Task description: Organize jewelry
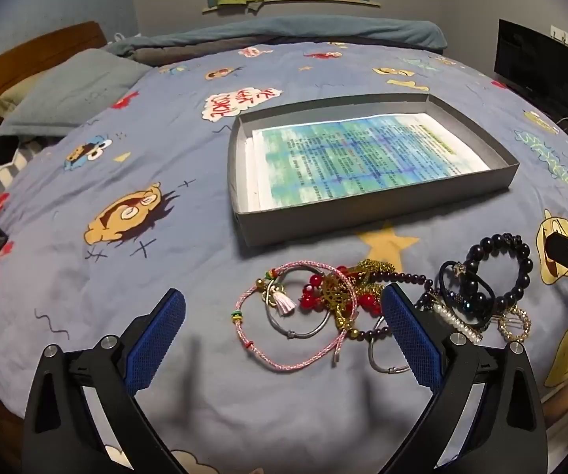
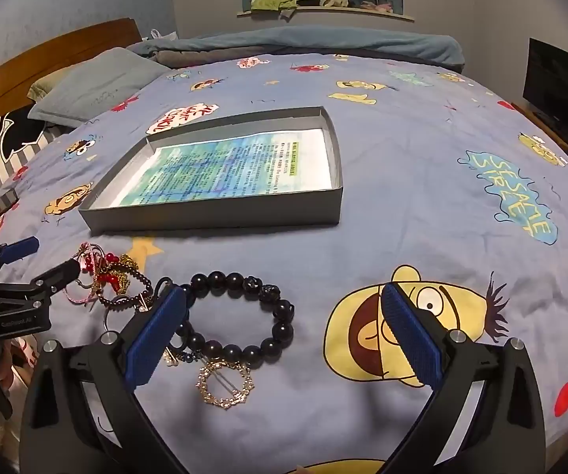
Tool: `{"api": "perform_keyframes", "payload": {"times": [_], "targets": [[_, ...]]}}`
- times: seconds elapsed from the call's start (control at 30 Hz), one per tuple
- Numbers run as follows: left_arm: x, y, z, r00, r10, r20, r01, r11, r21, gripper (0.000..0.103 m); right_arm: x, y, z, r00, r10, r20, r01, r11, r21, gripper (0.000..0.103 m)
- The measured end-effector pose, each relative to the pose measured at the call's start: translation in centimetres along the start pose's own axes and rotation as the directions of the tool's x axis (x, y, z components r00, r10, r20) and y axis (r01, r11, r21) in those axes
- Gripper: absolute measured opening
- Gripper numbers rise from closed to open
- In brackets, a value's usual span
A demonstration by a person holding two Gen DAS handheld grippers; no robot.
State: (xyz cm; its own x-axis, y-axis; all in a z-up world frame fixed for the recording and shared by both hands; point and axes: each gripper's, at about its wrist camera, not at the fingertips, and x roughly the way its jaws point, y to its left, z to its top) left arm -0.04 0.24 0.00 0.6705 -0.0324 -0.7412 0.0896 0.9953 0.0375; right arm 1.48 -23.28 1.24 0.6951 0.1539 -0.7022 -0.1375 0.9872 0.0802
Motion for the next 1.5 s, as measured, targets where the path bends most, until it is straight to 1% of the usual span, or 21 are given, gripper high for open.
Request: {"api": "perform_keyframes", "payload": {"times": [0.07,0.1,0.13,0.27,0.3,0.37,0.4,1.5], "targets": [[-0.08,0.25,-0.05,1.000,-0.012,-0.002,0.012,1.000,-0.005,0.098,0.05,-0.25,0.32,1.000,-0.001,0.003,0.001,1.000,0.001,0.098],[-0.12,0.47,-0.07,1.000,-0.018,-0.003,0.018,1.000,-0.008,0.098,0.20,0.19,-0.03,1.000,-0.018,0.013,0.018,1.000,-0.017,0.098],[0.01,-0.38,-0.19,0.999,0.034,0.004,-0.034,0.999,0.025,0.098,0.20,0.22,-0.08,1.000,-0.018,0.013,0.018,1.000,-0.015,0.098],[0.17,-0.32,-0.40,1.000,0.030,0.003,-0.030,0.999,0.026,0.098,0.13,0.20,-0.18,1.000,-0.019,0.016,0.019,1.000,-0.009,0.098],[0.13,-0.31,-0.48,1.000,0.029,0.003,-0.029,0.999,0.024,0.098,0.47,0.01,0.33,1.000,-0.015,-0.005,0.015,1.000,-0.009,0.098],[0.32,-0.37,-0.21,1.000,0.031,-0.005,-0.031,0.999,0.023,0.098,0.33,0.29,-0.13,1.000,-0.015,-0.005,0.015,1.000,-0.007,0.098],[0.31,-0.38,-0.24,1.000,0.031,-0.004,-0.031,0.999,0.022,0.098,0.70,-0.05,0.27,1.000,-0.009,-0.014,0.009,1.000,-0.006,0.098],[0.64,-0.13,-0.12,1.000,0.020,-0.016,-0.020,1.000,0.013,0.098,0.66,0.22,0.10,1.000,-0.003,-0.012,0.003,1.000,-0.004,0.098]]}}
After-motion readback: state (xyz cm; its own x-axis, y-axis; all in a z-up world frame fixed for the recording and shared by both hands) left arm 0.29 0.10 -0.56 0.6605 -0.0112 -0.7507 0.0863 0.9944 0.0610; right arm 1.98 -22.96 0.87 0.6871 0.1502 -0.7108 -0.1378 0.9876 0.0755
